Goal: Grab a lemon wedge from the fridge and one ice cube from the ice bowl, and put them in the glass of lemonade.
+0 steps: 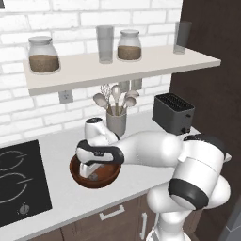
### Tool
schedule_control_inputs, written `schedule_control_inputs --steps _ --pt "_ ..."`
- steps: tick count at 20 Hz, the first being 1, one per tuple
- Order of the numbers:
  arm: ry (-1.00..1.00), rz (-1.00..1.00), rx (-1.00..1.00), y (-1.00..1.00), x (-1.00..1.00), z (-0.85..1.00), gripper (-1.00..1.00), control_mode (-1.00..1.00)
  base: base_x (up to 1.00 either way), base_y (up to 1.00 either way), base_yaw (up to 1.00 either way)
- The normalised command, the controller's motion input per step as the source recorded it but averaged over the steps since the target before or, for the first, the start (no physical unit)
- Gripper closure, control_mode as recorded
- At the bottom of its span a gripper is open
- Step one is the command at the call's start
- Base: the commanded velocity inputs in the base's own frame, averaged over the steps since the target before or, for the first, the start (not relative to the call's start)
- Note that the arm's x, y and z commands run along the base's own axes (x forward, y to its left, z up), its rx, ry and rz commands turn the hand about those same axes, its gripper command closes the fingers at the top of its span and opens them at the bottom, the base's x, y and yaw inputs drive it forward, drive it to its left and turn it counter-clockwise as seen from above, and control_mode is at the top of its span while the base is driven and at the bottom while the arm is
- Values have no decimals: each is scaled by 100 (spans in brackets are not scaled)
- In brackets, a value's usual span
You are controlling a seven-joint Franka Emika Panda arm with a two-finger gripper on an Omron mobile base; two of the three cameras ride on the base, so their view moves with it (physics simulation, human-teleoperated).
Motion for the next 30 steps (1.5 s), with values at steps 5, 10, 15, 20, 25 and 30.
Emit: schedule_control_inputs --steps 5,10,15,20,25,30 --pt "-1 1 0 -1 20 -2 -100 -100 0 0 0" --pt "-1 1 0 -1 21 -35 -100 -100 0 0 0" --pt "-2 4 0 0 7 -20 -100 -100 0 0 0" --pt "-4 7 0 0 40 -28 -100 -100 0 0 0" --pt "0 5 0 -1 33 -4 -100 -100 0 0 0" --pt "0 0 0 12 0 0 -100 -100 0 0 0"
